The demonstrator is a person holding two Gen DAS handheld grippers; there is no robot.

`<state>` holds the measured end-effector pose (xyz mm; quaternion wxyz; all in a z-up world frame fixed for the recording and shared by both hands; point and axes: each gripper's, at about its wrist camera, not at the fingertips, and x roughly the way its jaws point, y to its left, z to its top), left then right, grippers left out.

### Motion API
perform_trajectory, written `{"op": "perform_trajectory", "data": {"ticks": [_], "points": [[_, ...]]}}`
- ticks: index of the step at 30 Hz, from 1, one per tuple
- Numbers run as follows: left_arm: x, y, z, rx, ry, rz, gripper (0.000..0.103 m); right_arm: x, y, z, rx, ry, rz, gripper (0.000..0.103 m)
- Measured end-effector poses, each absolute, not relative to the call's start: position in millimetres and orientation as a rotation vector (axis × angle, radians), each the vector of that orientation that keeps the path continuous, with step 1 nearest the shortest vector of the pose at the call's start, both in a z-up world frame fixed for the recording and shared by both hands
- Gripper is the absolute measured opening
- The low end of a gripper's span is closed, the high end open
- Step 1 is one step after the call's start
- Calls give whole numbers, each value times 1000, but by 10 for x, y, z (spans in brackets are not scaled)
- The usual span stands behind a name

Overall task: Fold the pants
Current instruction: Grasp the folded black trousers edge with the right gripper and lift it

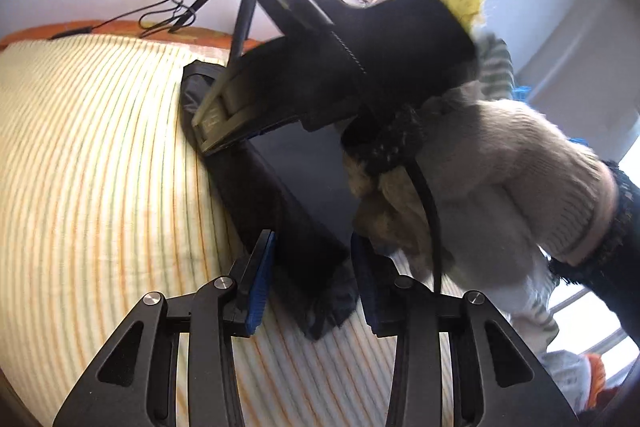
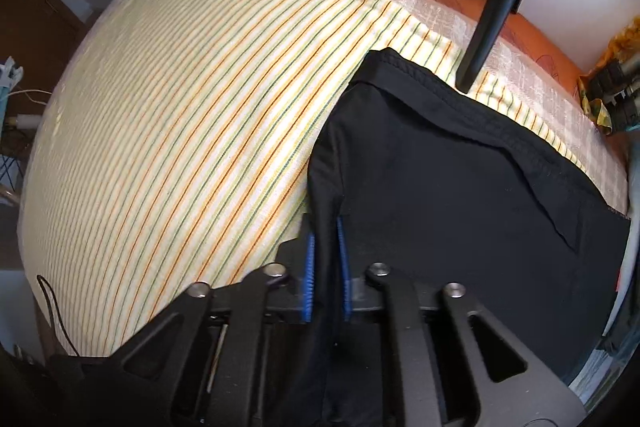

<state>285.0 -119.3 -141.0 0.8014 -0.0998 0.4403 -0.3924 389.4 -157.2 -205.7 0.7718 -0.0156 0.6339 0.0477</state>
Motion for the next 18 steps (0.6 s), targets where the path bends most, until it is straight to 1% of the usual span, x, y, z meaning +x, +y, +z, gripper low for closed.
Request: {"op": "perform_trajectory", "data": {"ticks": [6, 9, 12, 16, 18], "points": [[2736, -763, -1271, -185, 929, -821, 37, 3638, -1983, -1739, 152, 1246, 150, 5], [2778, -654, -1235, -114, 904, -748, 37, 3519, -2192, -1564, 223, 1194, 151, 5], [2838, -695, -1286, -87, 908, -715, 37, 3393, -2393, -1351, 278, 1140, 153, 5], [2985, -969, -1298, -74, 903, -717, 37, 3221, -2680, -1073, 307, 1073, 147, 4], [2889, -1018, -1254, -78, 902, -735, 37, 3166, -2784, -1011, 307, 1055, 131, 4]]}}
